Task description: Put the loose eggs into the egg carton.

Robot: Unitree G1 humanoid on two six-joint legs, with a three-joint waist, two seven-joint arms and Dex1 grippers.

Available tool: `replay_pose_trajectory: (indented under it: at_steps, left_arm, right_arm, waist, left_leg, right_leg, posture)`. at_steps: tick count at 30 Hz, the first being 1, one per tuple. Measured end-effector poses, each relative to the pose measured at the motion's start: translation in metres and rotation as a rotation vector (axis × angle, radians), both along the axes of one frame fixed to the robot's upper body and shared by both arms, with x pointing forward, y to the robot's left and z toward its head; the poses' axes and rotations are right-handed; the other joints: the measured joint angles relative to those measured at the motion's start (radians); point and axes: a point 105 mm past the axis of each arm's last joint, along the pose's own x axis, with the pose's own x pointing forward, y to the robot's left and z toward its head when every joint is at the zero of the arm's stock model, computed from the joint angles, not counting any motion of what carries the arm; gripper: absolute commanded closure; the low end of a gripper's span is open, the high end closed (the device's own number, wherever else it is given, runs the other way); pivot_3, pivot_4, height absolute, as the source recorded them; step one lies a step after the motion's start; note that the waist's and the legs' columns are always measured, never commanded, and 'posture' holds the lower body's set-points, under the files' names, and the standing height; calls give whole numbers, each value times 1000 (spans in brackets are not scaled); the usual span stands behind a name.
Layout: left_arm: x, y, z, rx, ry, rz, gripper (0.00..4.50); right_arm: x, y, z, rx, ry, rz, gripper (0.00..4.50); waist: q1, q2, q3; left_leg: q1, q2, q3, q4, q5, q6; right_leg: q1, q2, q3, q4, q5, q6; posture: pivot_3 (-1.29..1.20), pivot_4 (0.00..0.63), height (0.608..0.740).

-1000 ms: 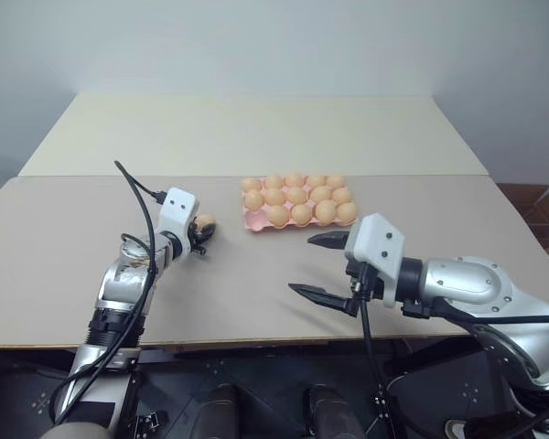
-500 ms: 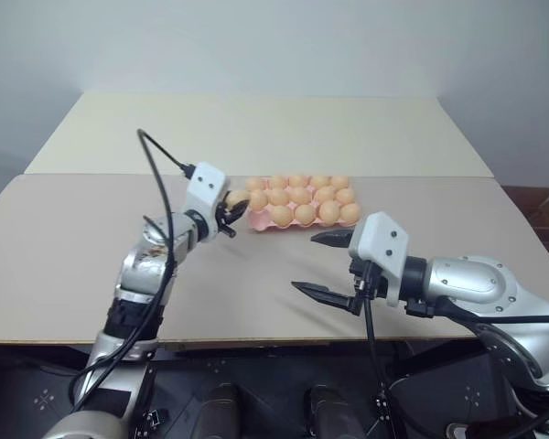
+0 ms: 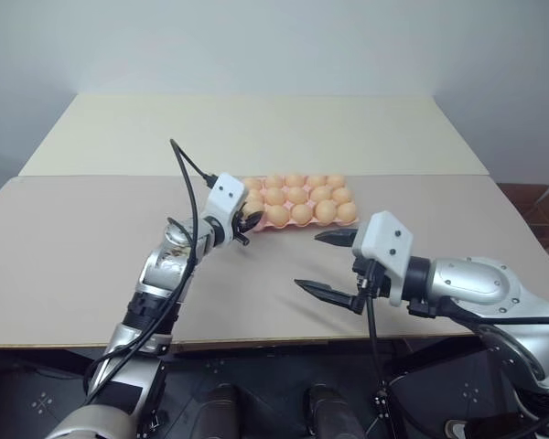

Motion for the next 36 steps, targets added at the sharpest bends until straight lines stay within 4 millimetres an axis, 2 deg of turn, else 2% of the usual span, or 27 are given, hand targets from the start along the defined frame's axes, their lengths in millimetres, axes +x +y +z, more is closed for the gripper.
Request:
replay_pose_trajectory:
  at_steps: [8,14,18,20,22,24,26,30,32,36]
  left_arm:
    - [-1,0,1,-18,-3,-3,67]
    - [-4,4,12,-57,-36,-12,26]
    - [-17,22,30,-87,-109,17,26]
    - [-31,37,36,-118,-141,46,26]
    - [-49,57,29,-131,-155,100,26]
    - [-61,74,14,-122,-128,161,26]
    - [-82,88,2,-132,-140,246,26]
    - [-109,103,-21,-236,-131,450,26]
    - [-118,109,-21,-285,-161,546,26]
    - [-132,117,-26,-310,-194,680,26]
  right_arm:
    - [0,0,0,0,0,0,0]
    - [-1,0,-2,0,5,-4,0]
    - [2,-4,-2,25,5,-45,0]
    - [5,-10,-4,71,5,-115,0]
    - [12,-21,-15,129,22,-236,0]
    - [18,-31,-26,171,36,-342,0]
    - [24,-37,-28,310,-6,-451,0]
    - [32,-57,-50,464,-78,-675,0]
    - [32,-64,-61,522,-89,-731,0]
    - [32,-83,-83,532,-91,-816,0]
  waist:
    - [0,0,0]
    - [0,0,0]
    - [-5,0,0]
    - [-5,0,0]
    - [-5,0,0]
    - [-2,0,0]
    - [-2,-2,-2]
    - [5,-3,-3]
    - [4,-3,-3]
    - [-2,-3,-4]
  left_leg:
    - [0,0,0,0,0,0]
    - [0,0,0,0,0,0]
    - [0,0,0,0,0,0]
    - [0,1,0,0,0,0]
    - [1,1,1,-1,-1,0]
    - [1,1,1,0,-1,0]
    - [2,1,1,-1,-1,0]
    - [2,1,2,1,-1,-1]
    - [4,1,3,1,-1,0]
    - [5,2,5,1,-1,0]
  right_leg:
    - [0,0,0,0,0,0]
    - [0,0,0,0,0,0]
    - [-1,0,0,0,0,0]
    - [0,0,0,0,0,0]
    - [0,-1,1,1,0,0]
    - [-1,-1,1,1,0,0]
    - [1,-1,0,0,0,0]
    - [2,-2,1,0,0,0]
    - [3,-2,1,-1,1,1]
    - [3,-2,2,-1,1,-3]
  posture:
    - [0,150,740]
    - [0,150,740]
    - [0,150,740]
    - [0,150,740]
    - [0,150,740]
    - [0,150,740]
    - [0,150,740]
    - [0,150,740]
    - [0,150,740]
    - [0,150,740]
